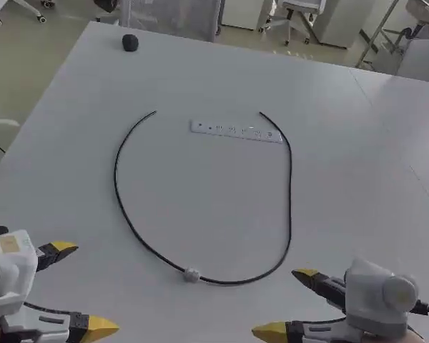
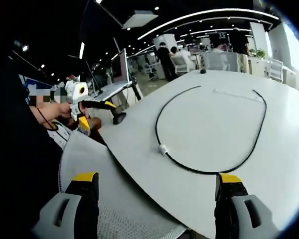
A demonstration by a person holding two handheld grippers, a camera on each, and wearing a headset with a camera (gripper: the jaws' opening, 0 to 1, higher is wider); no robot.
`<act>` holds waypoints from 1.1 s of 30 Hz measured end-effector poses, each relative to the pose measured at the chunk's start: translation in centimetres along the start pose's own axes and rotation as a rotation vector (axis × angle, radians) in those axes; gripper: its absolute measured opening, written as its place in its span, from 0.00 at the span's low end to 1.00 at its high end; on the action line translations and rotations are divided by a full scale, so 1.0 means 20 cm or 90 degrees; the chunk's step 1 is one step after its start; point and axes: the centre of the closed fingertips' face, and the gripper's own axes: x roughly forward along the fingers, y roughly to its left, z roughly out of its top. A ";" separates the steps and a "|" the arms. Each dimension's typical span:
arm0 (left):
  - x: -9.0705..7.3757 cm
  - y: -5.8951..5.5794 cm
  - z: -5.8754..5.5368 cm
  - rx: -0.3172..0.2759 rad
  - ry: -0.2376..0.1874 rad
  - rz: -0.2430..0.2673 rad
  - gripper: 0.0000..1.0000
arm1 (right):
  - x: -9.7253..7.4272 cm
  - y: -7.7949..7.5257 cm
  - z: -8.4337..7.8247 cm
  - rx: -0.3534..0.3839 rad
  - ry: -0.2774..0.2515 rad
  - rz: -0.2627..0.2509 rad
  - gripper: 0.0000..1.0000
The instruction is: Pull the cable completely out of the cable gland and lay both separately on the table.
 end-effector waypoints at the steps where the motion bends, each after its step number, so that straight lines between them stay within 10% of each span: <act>1: 0.00 0.00 0.00 0.000 0.000 -0.002 0.91 | 0.01 -0.01 0.00 0.000 -0.001 -0.002 0.99; 18: 0.02 0.02 0.04 -0.008 0.000 -0.006 0.88 | 0.06 -0.16 0.10 -0.022 -0.008 -0.024 0.95; 33: 0.09 0.02 0.01 -0.008 0.012 -0.012 0.92 | 0.24 -0.22 0.15 -0.070 0.075 0.020 0.79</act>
